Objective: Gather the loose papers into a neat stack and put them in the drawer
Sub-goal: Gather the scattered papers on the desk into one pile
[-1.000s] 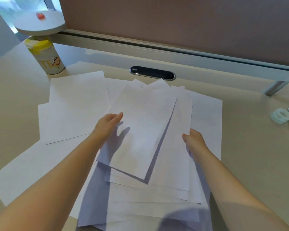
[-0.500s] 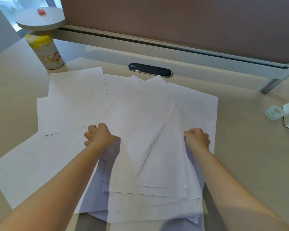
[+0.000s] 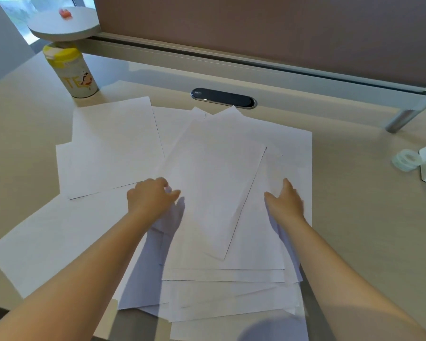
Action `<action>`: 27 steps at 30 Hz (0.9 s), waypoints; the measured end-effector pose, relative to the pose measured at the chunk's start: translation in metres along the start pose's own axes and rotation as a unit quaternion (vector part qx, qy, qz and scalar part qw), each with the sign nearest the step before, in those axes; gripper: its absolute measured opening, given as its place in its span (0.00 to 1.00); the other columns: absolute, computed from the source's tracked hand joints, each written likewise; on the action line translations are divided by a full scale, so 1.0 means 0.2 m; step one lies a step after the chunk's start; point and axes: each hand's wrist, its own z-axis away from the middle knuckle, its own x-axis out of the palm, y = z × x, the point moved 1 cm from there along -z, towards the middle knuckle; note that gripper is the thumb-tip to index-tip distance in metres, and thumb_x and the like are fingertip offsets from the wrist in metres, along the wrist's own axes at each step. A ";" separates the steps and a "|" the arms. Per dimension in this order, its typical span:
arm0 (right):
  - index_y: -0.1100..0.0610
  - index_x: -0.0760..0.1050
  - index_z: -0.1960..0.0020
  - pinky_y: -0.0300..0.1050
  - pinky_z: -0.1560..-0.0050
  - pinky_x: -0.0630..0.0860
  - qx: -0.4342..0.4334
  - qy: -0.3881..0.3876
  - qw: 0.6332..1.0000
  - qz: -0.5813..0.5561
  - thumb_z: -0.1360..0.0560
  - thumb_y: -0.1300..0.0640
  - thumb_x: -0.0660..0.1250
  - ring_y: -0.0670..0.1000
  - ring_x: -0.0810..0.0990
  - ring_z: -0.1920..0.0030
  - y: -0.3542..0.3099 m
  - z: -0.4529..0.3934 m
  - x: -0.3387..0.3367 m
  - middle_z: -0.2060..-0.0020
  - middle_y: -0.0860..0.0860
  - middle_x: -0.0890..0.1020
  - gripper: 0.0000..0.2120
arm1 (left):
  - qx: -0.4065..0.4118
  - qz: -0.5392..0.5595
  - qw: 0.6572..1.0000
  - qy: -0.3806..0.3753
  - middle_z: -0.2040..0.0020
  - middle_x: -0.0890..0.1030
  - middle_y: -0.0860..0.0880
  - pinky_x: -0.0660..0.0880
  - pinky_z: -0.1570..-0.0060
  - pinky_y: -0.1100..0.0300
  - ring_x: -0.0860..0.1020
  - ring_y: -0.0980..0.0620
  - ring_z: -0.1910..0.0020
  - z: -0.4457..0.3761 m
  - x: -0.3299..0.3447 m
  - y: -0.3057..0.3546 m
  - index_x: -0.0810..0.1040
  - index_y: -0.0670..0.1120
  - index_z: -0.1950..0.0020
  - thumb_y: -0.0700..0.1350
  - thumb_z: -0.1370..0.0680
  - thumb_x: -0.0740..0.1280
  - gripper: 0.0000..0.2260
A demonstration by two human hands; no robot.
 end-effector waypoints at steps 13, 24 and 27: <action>0.48 0.41 0.25 0.52 0.27 0.35 -0.026 -0.103 0.993 -0.046 0.22 0.45 0.51 0.53 0.36 0.25 -0.04 0.02 0.15 0.23 0.47 0.45 0.30 | -0.092 0.423 0.897 -0.084 0.40 0.75 0.37 0.71 0.43 0.50 0.74 0.38 0.40 -0.06 0.07 -0.01 0.67 0.34 0.37 0.46 0.25 0.65 0.22; 0.59 0.67 0.38 0.43 0.36 0.63 0.080 0.022 0.945 -0.317 0.33 0.66 0.69 0.50 0.67 0.48 -0.12 0.08 0.10 0.45 0.56 0.69 0.24 | -0.001 0.425 0.892 -0.153 0.61 0.75 0.47 0.69 0.55 0.57 0.74 0.47 0.58 0.03 0.02 0.01 0.73 0.41 0.50 0.33 0.26 0.61 0.07; 0.61 0.69 0.51 0.43 0.43 0.70 0.080 0.038 0.941 -0.325 0.34 0.67 0.68 0.54 0.75 0.52 -0.15 0.08 0.11 0.53 0.56 0.75 0.13 | 0.011 0.474 0.876 -0.093 0.54 0.76 0.44 0.70 0.54 0.57 0.74 0.47 0.53 -0.01 -0.04 -0.03 0.75 0.38 0.44 0.33 0.26 0.63 0.11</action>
